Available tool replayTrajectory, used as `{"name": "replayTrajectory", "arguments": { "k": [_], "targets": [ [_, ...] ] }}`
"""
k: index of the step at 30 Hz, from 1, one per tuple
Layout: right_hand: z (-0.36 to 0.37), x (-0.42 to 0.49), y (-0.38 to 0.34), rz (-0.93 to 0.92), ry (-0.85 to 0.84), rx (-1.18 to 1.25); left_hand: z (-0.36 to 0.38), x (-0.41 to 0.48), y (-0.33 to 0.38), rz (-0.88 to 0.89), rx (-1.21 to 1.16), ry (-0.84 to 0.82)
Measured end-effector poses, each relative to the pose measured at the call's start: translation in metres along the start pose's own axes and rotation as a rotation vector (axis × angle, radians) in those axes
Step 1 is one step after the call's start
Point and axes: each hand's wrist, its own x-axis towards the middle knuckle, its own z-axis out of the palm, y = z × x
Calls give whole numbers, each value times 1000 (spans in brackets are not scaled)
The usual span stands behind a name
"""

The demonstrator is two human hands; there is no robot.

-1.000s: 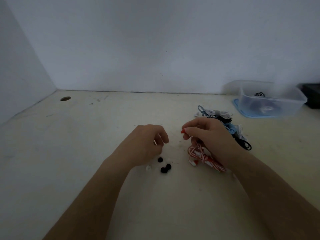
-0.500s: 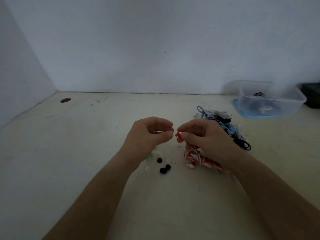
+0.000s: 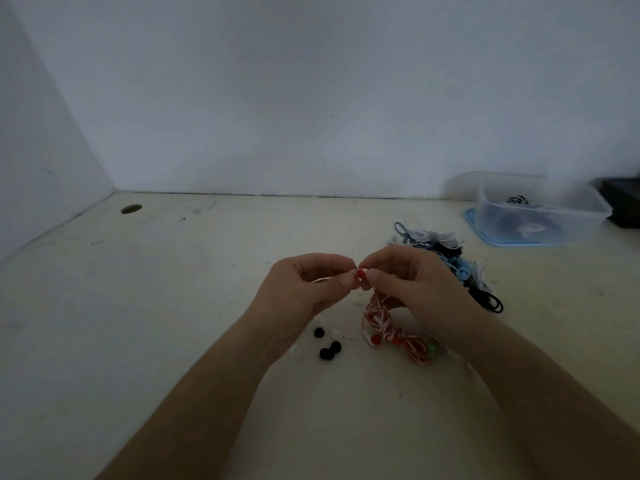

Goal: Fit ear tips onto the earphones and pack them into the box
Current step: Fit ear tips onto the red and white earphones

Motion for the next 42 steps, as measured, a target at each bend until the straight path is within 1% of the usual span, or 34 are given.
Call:
{"name": "replayTrajectory", "arguments": {
  "k": [4, 8, 23, 31, 42],
  "targets": [
    [-1, 0, 1, -21, 9, 8, -2, 1, 0, -5, -71, -21],
    [0, -1, 0, -42, 0, 9, -2, 1, -1, -7, -53, 4],
    [0, 0, 2, -35, 19, -20, 1, -1, 3, -27, -1, 23],
    [0, 0, 2, -42, 12, 1, 1, 0, 1, -22, -44, 35],
    [-3, -2, 1, -58, -19, 6, 2, 0, 0, 10, 5, 3]
  ]
}}
